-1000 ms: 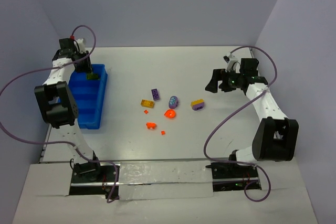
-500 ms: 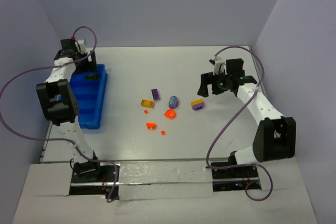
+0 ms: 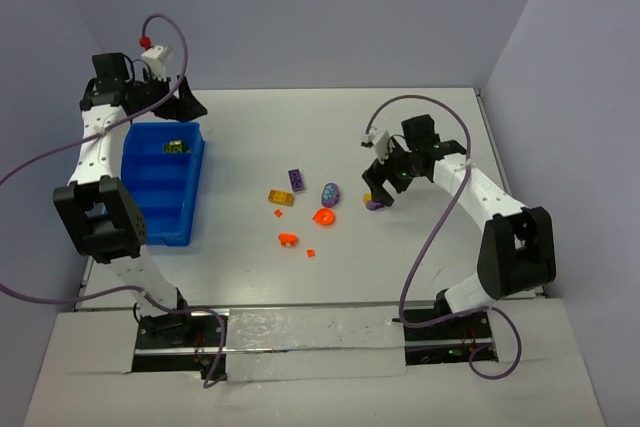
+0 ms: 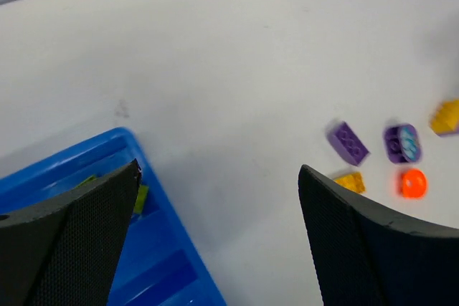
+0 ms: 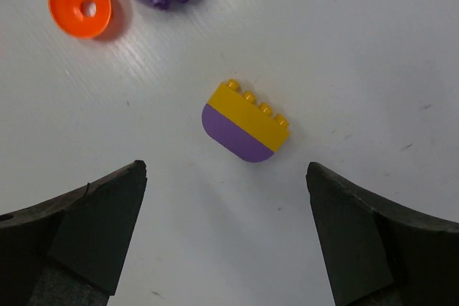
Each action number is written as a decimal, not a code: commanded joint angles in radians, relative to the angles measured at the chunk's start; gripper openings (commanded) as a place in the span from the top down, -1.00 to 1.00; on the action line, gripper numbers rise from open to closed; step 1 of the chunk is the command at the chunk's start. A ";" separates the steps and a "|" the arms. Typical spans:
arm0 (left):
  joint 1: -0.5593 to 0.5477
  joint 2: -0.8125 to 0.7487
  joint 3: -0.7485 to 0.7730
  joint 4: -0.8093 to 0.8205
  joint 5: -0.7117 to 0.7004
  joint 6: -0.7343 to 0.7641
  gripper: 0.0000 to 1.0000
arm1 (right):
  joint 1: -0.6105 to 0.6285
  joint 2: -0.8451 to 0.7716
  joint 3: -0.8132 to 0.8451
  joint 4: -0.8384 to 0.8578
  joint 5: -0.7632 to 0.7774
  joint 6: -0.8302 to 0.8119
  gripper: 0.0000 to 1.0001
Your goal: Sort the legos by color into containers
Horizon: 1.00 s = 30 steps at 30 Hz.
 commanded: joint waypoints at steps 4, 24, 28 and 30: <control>-0.070 -0.052 -0.034 -0.163 0.257 0.227 -0.97 | 0.009 0.101 0.064 -0.159 -0.057 -0.545 -0.98; -0.139 -0.164 -0.228 0.009 0.251 0.123 -0.99 | 0.021 0.333 0.146 -0.192 -0.004 -0.844 -0.94; -0.141 -0.167 -0.240 0.017 0.264 0.119 -0.98 | 0.025 0.348 0.140 -0.178 -0.001 -0.861 -0.90; -0.144 -0.175 -0.256 0.040 0.265 0.108 -0.99 | 0.026 0.357 0.145 -0.176 -0.006 -0.859 -0.86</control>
